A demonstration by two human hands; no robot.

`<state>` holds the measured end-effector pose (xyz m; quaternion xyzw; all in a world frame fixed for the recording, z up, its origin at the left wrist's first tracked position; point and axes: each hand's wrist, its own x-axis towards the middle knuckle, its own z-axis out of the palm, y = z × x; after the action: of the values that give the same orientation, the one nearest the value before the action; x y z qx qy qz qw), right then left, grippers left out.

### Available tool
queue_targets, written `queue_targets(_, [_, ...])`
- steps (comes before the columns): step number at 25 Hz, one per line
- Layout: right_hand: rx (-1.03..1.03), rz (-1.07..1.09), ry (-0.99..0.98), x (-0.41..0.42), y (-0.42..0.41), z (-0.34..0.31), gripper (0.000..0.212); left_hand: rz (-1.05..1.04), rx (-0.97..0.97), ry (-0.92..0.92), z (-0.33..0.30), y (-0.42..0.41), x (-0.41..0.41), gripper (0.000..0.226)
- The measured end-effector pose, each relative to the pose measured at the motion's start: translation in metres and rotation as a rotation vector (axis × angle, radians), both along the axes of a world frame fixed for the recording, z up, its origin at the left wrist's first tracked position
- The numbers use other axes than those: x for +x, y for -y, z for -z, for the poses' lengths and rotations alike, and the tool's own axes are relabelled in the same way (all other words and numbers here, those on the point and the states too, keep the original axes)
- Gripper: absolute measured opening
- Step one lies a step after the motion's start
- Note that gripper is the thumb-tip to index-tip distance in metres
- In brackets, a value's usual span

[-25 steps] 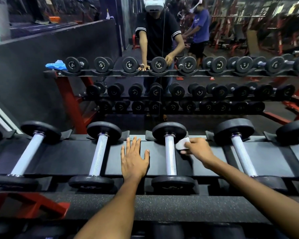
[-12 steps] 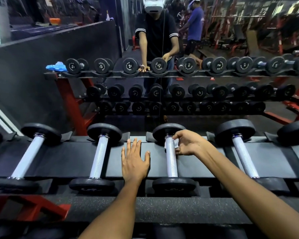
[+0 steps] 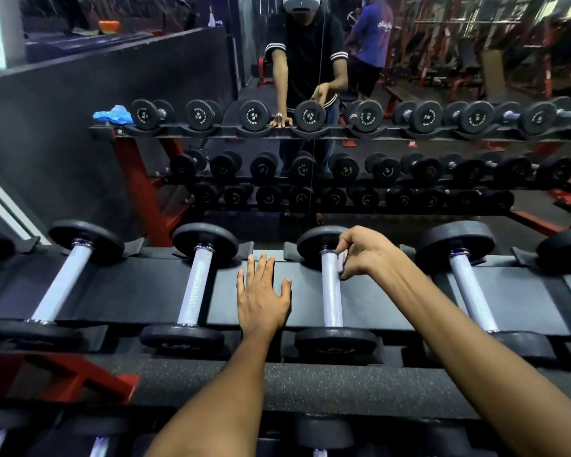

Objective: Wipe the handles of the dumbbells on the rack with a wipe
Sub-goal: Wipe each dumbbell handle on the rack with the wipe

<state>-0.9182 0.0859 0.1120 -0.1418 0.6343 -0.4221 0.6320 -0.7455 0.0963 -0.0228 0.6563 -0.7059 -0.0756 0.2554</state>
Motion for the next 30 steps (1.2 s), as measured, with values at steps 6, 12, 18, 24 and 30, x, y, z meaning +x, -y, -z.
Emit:
queue_targets(6, [-0.072,-0.072,-0.099,-0.024,-0.019,0.007,0.011,-0.005,0.006,0.006,0.0,-0.002,0.001,0.063])
queue_targets(12, [-0.981,-0.754,-1.126,0.006,-0.012,-0.007,0.017,-0.009,0.007,0.008,0.001,0.0,0.0,0.062])
queue_targets(18, [-1.085,-1.996,-2.307,0.025,0.017,0.002,0.012,0.004,-0.02,-0.002,0.002,0.0,0.002,0.06])
queue_targets(24, [-0.734,-2.114,-2.445,0.019,0.016,0.017,0.027,-0.007,-0.022,0.0,0.005,0.003,0.001,0.06])
queue_targets(30, [-0.462,-2.071,-2.448,0.028,0.016,0.019,0.029,-0.009,-0.022,0.005,0.006,0.005,0.001,0.06])
